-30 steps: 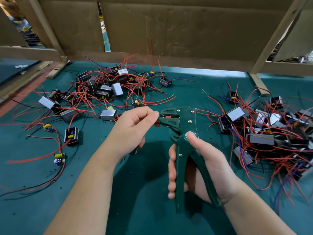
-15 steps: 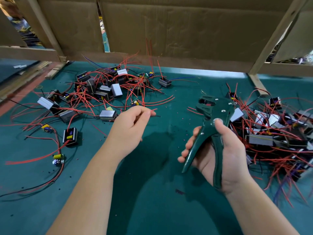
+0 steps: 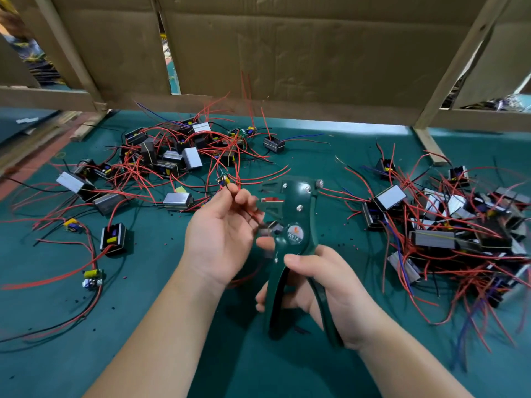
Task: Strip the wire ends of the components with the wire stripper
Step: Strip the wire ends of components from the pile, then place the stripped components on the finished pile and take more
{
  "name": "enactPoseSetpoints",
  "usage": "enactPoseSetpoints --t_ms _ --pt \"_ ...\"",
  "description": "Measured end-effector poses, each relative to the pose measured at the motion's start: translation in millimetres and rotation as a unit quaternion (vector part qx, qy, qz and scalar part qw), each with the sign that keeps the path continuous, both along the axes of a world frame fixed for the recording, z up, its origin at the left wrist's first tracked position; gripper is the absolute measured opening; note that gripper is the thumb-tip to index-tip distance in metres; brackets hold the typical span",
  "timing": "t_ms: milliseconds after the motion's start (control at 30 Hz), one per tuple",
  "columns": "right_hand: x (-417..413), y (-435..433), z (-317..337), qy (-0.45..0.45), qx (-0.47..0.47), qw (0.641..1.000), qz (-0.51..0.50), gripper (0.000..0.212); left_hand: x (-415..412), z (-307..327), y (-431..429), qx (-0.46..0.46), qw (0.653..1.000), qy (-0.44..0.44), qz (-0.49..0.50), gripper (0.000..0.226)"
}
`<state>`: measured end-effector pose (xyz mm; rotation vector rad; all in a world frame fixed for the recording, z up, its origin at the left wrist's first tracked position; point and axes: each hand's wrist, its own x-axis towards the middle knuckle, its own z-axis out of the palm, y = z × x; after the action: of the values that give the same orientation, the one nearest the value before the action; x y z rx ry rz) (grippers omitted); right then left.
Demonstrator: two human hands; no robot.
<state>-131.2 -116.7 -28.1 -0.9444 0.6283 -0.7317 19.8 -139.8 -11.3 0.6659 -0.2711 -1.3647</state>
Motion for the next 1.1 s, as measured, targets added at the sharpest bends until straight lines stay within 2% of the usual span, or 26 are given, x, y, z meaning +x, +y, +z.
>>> enactPoseSetpoints --t_ms 67,133,200,233,267,300,367,400,433,533,600,667,733,800,867,933,1000,1067,1100 --pt "-4.0 -4.3 2.1 0.027 -0.039 0.997 -0.063 0.062 4.8 0.6 -2.8 0.003 0.998 -0.047 0.034 0.026" --pt "-11.4 -11.3 7.1 0.059 -0.105 0.981 -0.151 0.052 14.4 1.3 -5.6 -0.002 0.992 -0.096 0.083 0.019" --pt "-21.7 -20.3 12.1 0.076 -0.166 0.952 -0.247 0.04 27.5 0.6 -6.9 -0.001 0.971 -0.187 0.151 0.016" --pt "-27.9 -24.9 13.5 0.087 -0.189 0.934 -0.29 0.036 34.6 -0.5 -6.8 0.013 0.947 -0.261 0.187 0.017" --pt "-33.8 -29.1 14.3 0.11 -0.209 0.916 -0.324 0.031 41.9 -2.8 -6.1 0.038 0.908 -0.352 0.224 0.021" --pt "-39.3 -32.3 14.1 0.147 -0.224 0.898 -0.349 0.027 49.2 -6.1 -5.0 0.069 0.851 -0.453 0.257 0.028" --pt "-46.5 -37.0 11.0 0.214 -0.245 0.875 -0.358 0.027 63.0 -14.2 -3.8 0.144 0.707 -0.627 0.294 0.043" --pt "-47.5 -37.7 9.5 0.227 -0.251 0.872 -0.353 0.026 68.9 -18.1 -4.2 0.187 0.645 -0.68 0.296 0.048" --pt "-47.2 -37.6 8.8 0.231 -0.252 0.873 -0.346 0.026 73.7 -22.2 -5.1 0.234 0.601 -0.71 0.282 0.053" --pt "-42.8 -34.6 8.6 0.244 -0.267 0.875 -0.322 0.023 82.2 -32.5 -8.7 0.365 0.536 -0.741 0.178 0.063" --pt "-38.8 -31.8 10.7 0.253 -0.281 0.874 -0.305 0.022 84.6 -37.3 -10.0 0.401 0.501 -0.757 0.122 0.059" --pt "-34.4 -28.4 13.9 0.255 -0.289 0.875 -0.294 0.024 86.4 -37.8 -10.8 0.406 0.481 -0.769 0.109 0.051" --pt "-31.0 -24.9 16.4 0.25 -0.284 0.879 -0.29 0.021 89.0 -36.4 -11.0 0.404 0.477 -0.771 0.125 0.049" --pt "-29.0 -22.2 16.9 0.249 -0.279 0.882 -0.286 0.018 91.2 -34.3 -10.4 0.395 0.49 -0.762 0.153 0.054" --pt "-26.2 -20.0 17.3 0.241 -0.271 0.89 -0.277 0.016 90.9 -31.8 -9.9 0.368 0.521 -0.748 0.18 0.057" --pt "-22.1 -18.8 18.3 0.23 -0.266 0.898 -0.264 0.024 88.1 -28.2 -10.1 0.31 0.551 -0.74 0.23 0.058" --pt "-18.5 -17.8 19.1 0.218 -0.256 0.907 -0.254 0.029 82.4 -22.6 -7.5 0.211 0.571 -0.738 0.291 0.059" --pt "-17.1 -17.1 18.8 0.211 -0.247 0.912 -0.25 0.029 73.4 -15.4 -3.0 0.089 0.569 -0.753 0.318 0.06" --pt "-16.8 -16.6 18.5 0.211 -0.246 0.913 -0.248 0.028 68.8 -12.9 -1.2 0.033 0.552 -0.768 0.322 0.057"
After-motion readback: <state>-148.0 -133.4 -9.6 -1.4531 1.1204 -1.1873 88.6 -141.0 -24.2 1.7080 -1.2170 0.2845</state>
